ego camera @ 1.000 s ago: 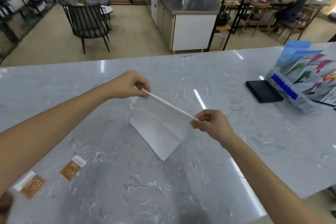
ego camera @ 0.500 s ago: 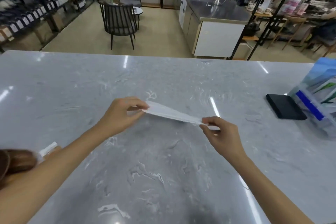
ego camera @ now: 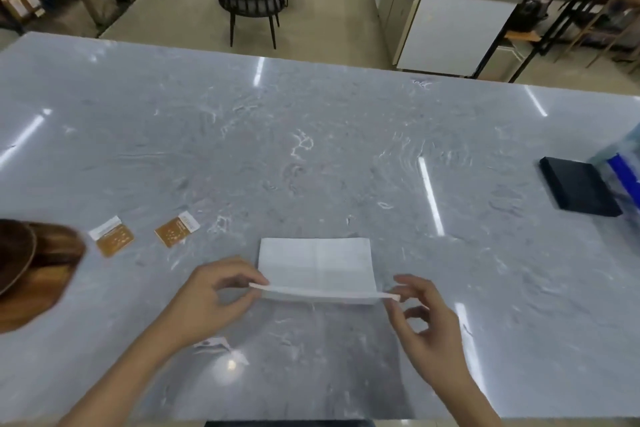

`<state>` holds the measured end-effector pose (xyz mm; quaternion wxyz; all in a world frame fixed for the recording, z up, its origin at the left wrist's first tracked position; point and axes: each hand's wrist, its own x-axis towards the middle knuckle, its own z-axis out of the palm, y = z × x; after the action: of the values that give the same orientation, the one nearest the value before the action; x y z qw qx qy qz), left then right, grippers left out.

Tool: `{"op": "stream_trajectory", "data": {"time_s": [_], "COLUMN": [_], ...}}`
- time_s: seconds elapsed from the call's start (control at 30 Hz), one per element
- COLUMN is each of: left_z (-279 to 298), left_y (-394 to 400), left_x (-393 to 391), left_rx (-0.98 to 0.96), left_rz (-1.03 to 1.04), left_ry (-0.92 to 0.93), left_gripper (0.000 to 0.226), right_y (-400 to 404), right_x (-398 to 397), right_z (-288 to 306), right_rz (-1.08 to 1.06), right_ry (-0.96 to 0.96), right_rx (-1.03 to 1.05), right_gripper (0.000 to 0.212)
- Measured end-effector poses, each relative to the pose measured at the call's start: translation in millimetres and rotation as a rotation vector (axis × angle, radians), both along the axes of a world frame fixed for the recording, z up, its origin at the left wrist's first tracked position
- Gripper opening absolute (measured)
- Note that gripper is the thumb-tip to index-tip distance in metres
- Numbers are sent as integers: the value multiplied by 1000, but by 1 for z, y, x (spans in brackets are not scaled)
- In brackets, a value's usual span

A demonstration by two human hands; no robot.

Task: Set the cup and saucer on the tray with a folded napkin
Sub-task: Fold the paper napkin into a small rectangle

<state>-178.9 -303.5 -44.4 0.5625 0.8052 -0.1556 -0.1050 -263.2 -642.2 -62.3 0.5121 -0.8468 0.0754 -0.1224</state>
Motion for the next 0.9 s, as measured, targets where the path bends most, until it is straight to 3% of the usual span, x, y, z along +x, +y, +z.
{"op": "stream_trajectory", "data": {"time_s": [0.1,0.23,0.43,0.6,0.77,0.9], "left_z": [-12,-33,-51,-48,-44,-42], "left_y": [-7,-18,-29,-37,-44,-67], "left_x": [32,64,72,66,63,47], "left_rx": [-51,21,171,209,390,601], "left_rz": [152,241,332,416,394,347], "left_ry": [112,169,175,145,32,-350], "left_gripper": [16,20,17,16,20,34], "right_y": [4,4,8,11,13,32], "right_x": [37,87,118,119,116,112], "right_z": [1,-12,-40,-49,-45,-37], "right_rz": [2,23,-27,-121,-133,-78], "right_ry": [-4,55,199,203,229,8], "right_rx": [74,128,47,33,-118,-493], "right_gripper": [35,36,38,34,37,37]}}
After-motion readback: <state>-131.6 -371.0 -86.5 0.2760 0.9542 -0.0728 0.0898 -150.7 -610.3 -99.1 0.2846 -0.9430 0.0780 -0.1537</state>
